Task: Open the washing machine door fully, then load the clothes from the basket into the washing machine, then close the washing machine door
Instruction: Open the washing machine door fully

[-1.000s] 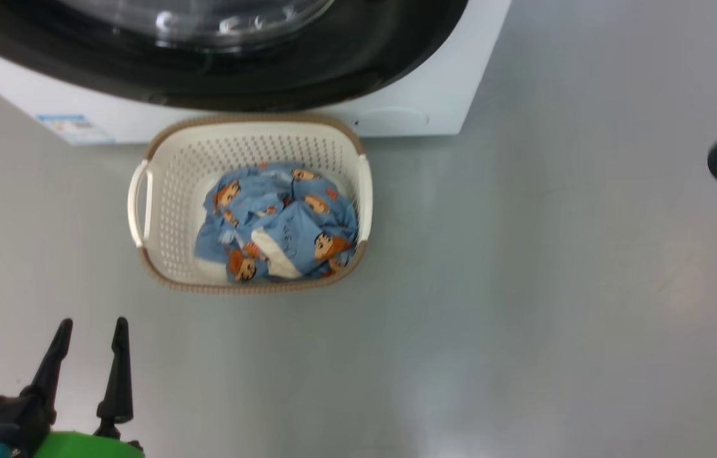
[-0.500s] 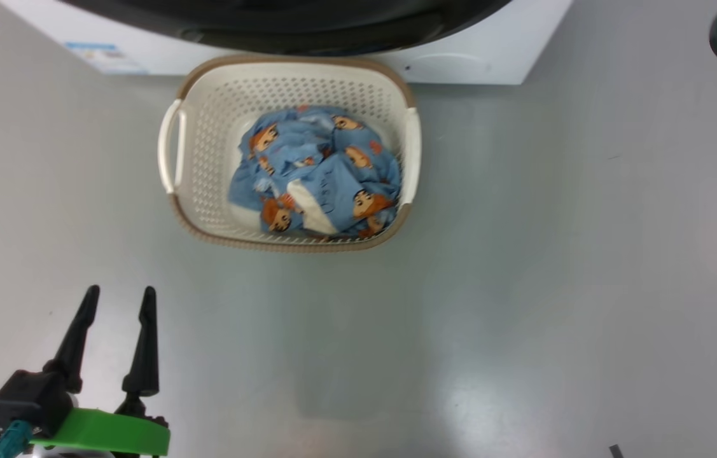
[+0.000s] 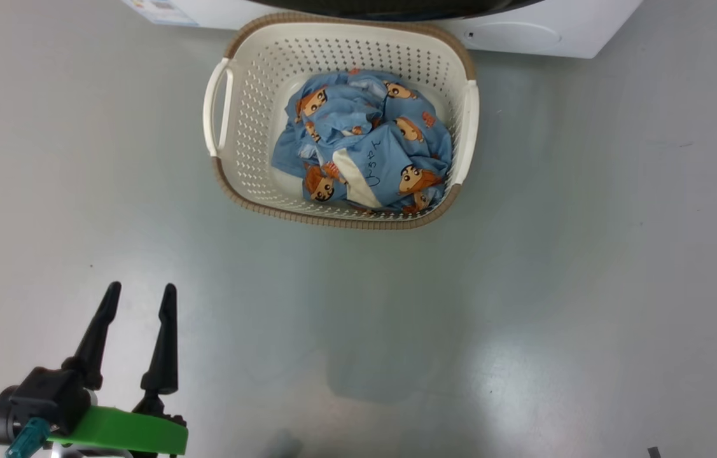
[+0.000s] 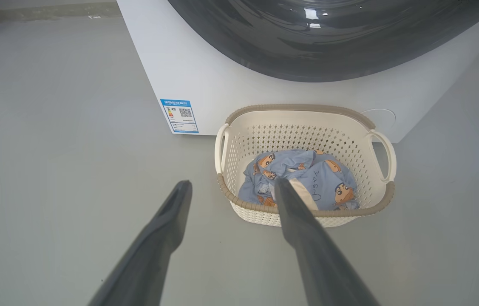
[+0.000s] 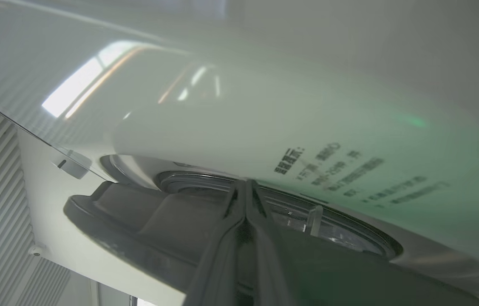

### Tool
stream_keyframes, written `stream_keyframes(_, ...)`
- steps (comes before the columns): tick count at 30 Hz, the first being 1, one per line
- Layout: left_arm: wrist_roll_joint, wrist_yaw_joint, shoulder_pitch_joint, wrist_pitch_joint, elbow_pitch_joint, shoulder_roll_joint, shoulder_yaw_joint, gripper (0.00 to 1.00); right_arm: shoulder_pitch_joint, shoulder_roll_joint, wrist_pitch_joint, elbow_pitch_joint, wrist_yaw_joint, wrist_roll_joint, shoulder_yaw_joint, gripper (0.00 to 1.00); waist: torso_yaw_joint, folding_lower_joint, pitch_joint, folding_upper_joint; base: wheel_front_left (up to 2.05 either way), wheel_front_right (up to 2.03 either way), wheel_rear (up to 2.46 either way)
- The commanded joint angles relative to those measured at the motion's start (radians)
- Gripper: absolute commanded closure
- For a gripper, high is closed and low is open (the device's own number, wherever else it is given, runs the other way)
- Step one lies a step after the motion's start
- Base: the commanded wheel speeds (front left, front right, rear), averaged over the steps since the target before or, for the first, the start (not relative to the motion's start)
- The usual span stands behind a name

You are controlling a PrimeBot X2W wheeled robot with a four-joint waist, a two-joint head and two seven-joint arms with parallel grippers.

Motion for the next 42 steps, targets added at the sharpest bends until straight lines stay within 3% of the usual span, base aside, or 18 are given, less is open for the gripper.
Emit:
stream_keyframes(1,-0.014,0.009,0.009,-0.006,-0.027,0.019,0.028,0.00,-0.018,0.008,0.009,-0.025,0.002,-0.008,0.016,1.00,0.016,0.0000,0.020,0.0000,0.00,0.00,0.00)
stream_keyframes(14,-0.010,0.016,0.029,-0.006,-0.014,0.019,0.013,0.00,-0.059,0.007,0.085,-0.016,0.002,0.016,0.060,1.00,0.024,0.0000,0.022,0.0000,0.00,0.00,0.00)
stream_keyframes(27,-0.004,0.010,0.039,-0.006,0.019,0.019,0.061,0.00,-0.023,0.015,0.210,-0.039,0.002,0.041,0.111,1.00,-0.010,0.0000,0.008,0.0000,0.00,0.00,0.00)
stream_keyframes(42,-0.013,0.006,0.021,-0.006,0.034,0.019,0.125,0.00,0.182,0.083,0.329,-0.178,0.002,0.032,0.240,1.00,-0.091,0.0000,-0.081,0.0000,0.00,0.00,0.00)
